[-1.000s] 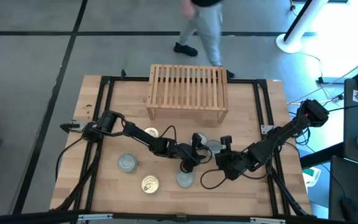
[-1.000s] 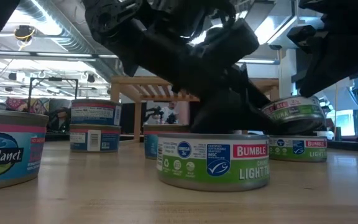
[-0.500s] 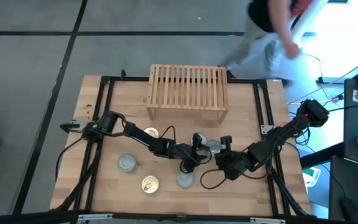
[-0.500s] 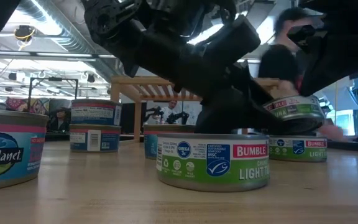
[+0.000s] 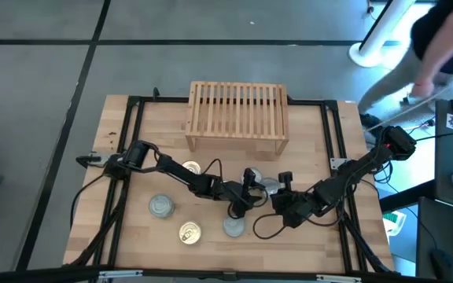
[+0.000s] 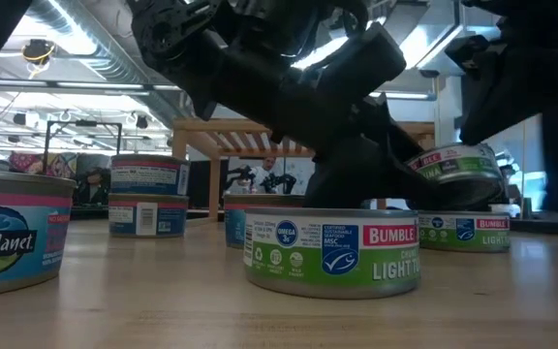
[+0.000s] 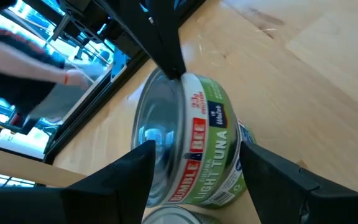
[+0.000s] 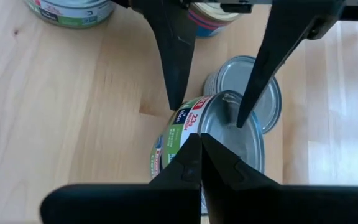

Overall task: Stack canned seafood by type on shelf
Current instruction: Put the green white tuna can on the shelf

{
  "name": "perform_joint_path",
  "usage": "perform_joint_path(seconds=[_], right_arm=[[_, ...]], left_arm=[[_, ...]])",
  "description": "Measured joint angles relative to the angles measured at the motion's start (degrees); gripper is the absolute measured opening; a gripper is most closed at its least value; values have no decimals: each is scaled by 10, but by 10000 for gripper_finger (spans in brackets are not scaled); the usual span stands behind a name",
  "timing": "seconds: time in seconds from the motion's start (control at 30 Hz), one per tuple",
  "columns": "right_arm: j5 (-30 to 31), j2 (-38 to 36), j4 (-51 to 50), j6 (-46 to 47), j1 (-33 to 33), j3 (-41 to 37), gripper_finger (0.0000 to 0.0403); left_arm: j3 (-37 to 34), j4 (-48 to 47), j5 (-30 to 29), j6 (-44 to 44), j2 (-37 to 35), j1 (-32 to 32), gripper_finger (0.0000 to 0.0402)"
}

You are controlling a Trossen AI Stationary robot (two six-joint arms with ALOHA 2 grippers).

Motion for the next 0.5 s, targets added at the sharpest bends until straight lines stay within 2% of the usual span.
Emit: perform_joint_path(seconds=[0.5], right_arm=[[3, 0, 31, 4, 0, 0, 1]], left_arm=[[0, 0, 0, -3, 0, 8, 232]])
